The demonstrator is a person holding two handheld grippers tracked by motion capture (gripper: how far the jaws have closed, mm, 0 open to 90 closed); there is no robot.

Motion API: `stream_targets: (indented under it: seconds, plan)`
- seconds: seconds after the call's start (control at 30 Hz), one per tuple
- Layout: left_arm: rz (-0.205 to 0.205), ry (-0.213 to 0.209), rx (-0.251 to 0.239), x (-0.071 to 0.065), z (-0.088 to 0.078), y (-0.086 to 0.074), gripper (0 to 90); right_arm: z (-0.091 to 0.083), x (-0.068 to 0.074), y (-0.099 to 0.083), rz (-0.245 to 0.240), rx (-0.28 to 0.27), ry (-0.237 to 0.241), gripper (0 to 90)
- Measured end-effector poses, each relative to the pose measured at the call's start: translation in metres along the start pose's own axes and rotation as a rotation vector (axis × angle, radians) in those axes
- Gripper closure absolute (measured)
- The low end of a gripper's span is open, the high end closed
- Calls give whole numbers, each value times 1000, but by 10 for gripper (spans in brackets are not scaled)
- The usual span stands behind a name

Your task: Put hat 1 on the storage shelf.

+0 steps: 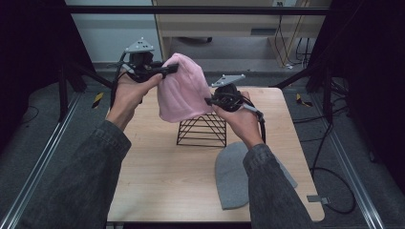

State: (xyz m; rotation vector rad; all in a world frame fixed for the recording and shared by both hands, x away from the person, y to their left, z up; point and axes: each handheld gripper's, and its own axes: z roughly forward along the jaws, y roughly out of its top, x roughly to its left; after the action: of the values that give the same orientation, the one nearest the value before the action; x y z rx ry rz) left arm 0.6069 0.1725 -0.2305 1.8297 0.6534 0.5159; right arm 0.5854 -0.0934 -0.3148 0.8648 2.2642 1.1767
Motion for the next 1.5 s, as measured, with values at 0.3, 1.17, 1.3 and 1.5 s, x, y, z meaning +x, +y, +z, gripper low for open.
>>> stream_targets:
  seconds: [0.3, 1.17, 1.3, 1.5]
  plan:
    - [-2, -21, -10, -5, 8, -3, 742, -3, -3, -12, 11, -13, -14, 839]
    - [18, -60, 42, -21, 33, -21, 730, -8, -13, -52, 53, 8, -25, 842]
    - [23, -63, 51, -21, 35, -24, 727, -9, -14, -57, 60, 13, -23, 842]
    - [34, -62, 70, -23, 41, -29, 722, -7, -13, -64, 58, 30, -31, 842]
